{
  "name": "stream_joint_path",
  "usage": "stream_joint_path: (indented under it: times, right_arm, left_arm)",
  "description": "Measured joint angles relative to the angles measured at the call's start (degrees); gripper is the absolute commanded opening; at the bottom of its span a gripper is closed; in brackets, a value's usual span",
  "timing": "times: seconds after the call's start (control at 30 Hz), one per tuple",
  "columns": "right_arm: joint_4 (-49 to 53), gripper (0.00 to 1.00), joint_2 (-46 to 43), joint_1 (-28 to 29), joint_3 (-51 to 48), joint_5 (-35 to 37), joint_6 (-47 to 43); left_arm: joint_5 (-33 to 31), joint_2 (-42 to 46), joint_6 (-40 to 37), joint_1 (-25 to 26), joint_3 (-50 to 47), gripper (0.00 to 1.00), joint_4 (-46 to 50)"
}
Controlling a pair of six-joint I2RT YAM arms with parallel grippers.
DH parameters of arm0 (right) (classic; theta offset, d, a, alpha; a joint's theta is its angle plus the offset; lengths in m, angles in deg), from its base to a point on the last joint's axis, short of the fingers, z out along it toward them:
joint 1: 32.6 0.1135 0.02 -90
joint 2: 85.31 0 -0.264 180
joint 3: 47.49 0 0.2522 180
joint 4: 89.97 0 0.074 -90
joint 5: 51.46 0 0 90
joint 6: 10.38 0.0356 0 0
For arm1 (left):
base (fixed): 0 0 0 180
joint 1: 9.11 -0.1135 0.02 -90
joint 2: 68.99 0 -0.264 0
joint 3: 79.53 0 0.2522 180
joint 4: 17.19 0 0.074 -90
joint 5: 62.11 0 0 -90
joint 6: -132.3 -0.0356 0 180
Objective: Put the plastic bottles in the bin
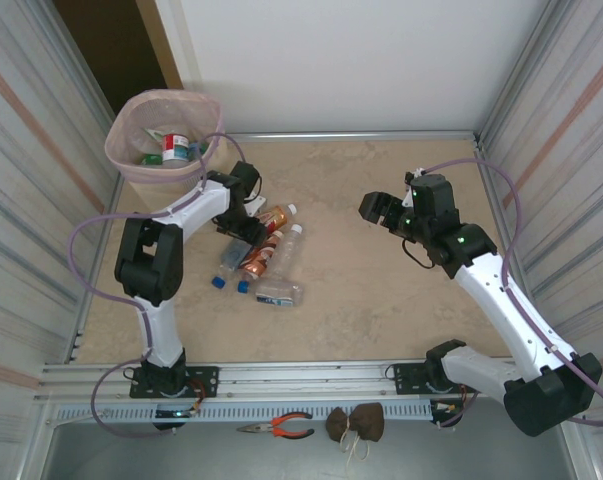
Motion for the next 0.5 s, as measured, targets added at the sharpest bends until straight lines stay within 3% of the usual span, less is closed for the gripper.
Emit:
stream_joint_path:
  times: [0.5]
  right_arm:
    - [0.1, 0.82, -0.2, 0.0, -0.5, 0.0, 0.0]
  left_arm:
    - [0.1, -0.6, -0.4, 0.0, 0.0, 0.72, -0.3]
